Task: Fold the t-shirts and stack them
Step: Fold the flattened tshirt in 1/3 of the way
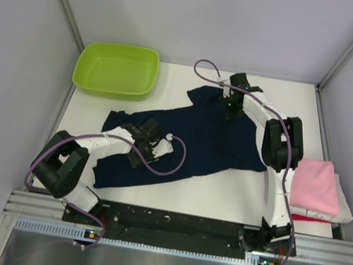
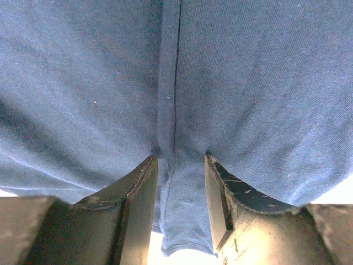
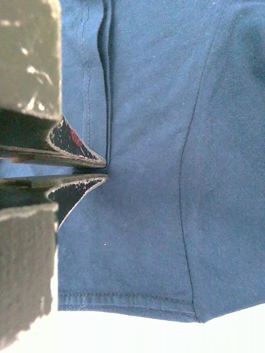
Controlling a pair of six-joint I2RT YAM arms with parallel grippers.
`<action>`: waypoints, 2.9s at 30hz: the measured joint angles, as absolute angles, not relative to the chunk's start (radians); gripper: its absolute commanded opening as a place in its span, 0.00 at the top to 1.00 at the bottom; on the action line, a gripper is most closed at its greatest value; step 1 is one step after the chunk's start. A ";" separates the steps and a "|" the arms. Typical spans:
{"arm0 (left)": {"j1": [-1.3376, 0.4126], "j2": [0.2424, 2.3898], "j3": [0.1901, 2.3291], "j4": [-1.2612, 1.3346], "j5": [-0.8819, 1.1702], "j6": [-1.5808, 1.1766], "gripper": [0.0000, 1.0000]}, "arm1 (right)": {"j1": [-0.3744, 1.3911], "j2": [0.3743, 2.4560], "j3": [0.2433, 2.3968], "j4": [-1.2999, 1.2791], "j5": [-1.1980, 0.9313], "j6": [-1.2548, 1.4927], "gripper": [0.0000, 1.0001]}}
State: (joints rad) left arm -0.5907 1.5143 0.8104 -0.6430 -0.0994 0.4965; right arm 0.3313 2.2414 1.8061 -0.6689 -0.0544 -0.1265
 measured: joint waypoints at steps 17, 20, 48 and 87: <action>-0.591 1.514 0.809 -0.641 -0.100 0.498 0.55 | 0.332 2.240 1.908 -0.691 0.019 -0.121 1.00; -0.591 1.514 0.807 -0.640 -0.100 0.500 0.55 | 0.332 2.241 1.908 -0.688 0.022 -0.121 0.96; -0.219 1.442 1.159 -0.829 0.118 0.435 0.51 | 0.201 1.536 0.980 -0.570 0.092 0.291 1.00; 0.180 1.868 1.243 -0.619 0.312 0.453 1.00 | 0.141 1.552 0.877 -0.599 0.143 0.410 0.96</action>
State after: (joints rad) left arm 0.1799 1.8675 1.2434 -0.6189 0.3119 0.4526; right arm 0.1413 1.5517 0.8768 -0.5987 0.1432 0.4103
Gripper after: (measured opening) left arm 0.010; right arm 0.199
